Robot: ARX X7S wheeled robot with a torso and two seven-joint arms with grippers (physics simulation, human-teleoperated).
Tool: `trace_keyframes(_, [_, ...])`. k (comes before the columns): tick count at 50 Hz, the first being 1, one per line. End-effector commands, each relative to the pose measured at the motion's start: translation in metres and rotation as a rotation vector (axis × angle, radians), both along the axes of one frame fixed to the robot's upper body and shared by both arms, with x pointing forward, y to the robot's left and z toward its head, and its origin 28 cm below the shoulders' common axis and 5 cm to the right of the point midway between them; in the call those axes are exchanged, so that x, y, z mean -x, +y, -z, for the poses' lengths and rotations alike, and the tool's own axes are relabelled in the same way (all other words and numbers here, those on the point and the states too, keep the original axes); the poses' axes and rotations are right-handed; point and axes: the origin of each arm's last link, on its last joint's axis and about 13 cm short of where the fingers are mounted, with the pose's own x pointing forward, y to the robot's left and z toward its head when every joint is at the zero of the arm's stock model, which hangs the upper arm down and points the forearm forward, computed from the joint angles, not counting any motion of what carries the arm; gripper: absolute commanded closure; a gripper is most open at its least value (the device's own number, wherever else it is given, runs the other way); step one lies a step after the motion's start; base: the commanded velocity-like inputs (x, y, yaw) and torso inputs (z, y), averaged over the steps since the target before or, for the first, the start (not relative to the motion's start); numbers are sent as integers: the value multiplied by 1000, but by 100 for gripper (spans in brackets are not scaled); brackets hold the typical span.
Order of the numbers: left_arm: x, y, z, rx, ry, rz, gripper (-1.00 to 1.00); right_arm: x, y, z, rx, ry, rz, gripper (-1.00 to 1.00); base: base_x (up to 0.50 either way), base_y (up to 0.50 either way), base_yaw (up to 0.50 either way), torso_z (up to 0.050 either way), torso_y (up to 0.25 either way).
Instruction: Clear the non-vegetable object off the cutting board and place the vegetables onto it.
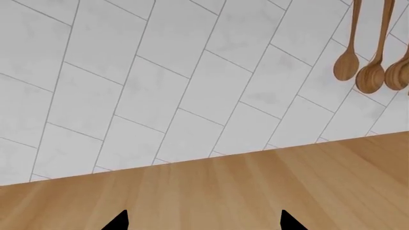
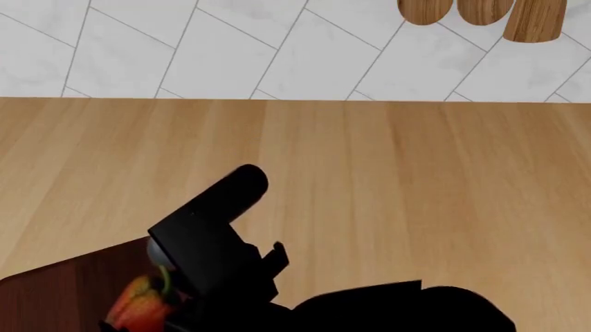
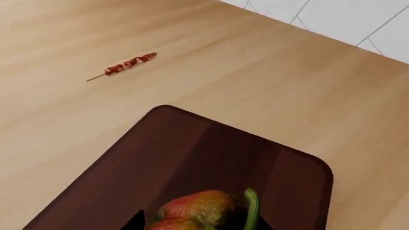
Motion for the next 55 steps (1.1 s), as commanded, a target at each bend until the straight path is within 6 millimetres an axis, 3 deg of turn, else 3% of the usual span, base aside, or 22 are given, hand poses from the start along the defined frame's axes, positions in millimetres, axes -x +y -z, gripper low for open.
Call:
trace_keyframes(1, [-2, -1, -4, 14, -34, 37, -100, -3, 2, 4, -12, -14, -29, 100, 0, 0, 0, 0, 0])
trace_keyframes(20, [-2, 0, -3, 15, -34, 37, -100, -7, 1, 12, 3, 8, -16, 100, 0, 0, 0, 0, 0])
trace_keyframes(21, [-2, 0, -3, 14, -34, 38, -100, -7, 1, 12, 5, 7, -14, -100, 0, 0, 0, 0, 0])
trace_keyframes(35, [-1, -1, -4, 14, -35, 39, -100, -2, 1, 5, 6, -19, -21, -100, 0, 0, 0, 0, 0])
trace_keyframes(55, [-2, -2, -7, 14, -42, 47, -100, 8, -5, -32, -13, -126, -13, -100, 0, 0, 0, 0, 0])
